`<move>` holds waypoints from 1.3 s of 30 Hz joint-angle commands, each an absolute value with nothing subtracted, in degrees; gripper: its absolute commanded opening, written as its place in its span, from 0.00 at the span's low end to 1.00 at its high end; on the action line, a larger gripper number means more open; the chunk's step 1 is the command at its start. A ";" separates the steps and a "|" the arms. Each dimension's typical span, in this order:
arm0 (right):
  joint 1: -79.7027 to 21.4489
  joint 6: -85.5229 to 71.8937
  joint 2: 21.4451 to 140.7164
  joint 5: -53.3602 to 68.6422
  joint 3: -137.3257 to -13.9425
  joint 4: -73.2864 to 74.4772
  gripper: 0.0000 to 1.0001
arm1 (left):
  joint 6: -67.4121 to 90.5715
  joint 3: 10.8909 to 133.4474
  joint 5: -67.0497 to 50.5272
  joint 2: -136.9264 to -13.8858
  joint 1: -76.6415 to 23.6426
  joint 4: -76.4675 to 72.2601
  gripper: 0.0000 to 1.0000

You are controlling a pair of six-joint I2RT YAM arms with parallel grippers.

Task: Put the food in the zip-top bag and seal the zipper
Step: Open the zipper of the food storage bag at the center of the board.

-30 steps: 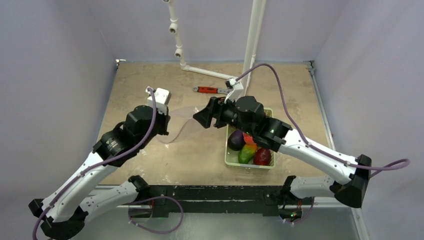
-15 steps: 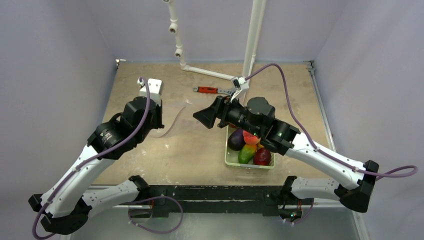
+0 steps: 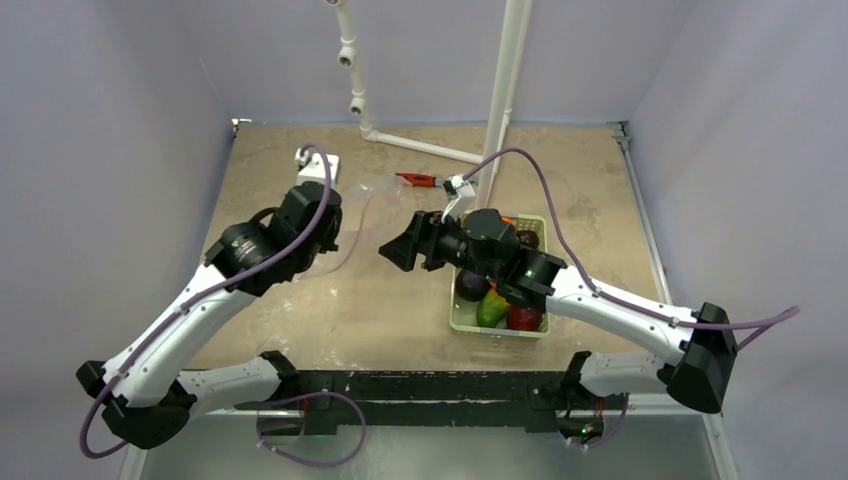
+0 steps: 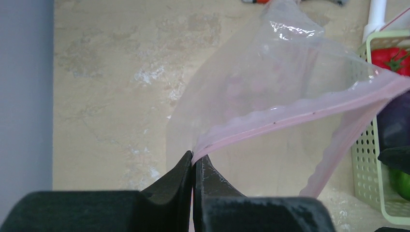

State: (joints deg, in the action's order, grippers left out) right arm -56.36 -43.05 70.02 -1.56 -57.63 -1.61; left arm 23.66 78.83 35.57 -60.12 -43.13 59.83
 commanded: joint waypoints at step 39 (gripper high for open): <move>-57.18 -53.97 79.98 -12.86 -52.10 -10.64 0.21 | 26.10 67.14 16.67 -64.65 -42.89 41.38 0.00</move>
State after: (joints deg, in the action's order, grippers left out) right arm -56.93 -52.93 79.81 -9.80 -52.03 -8.64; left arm 26.92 67.57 17.21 -65.63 -43.13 42.83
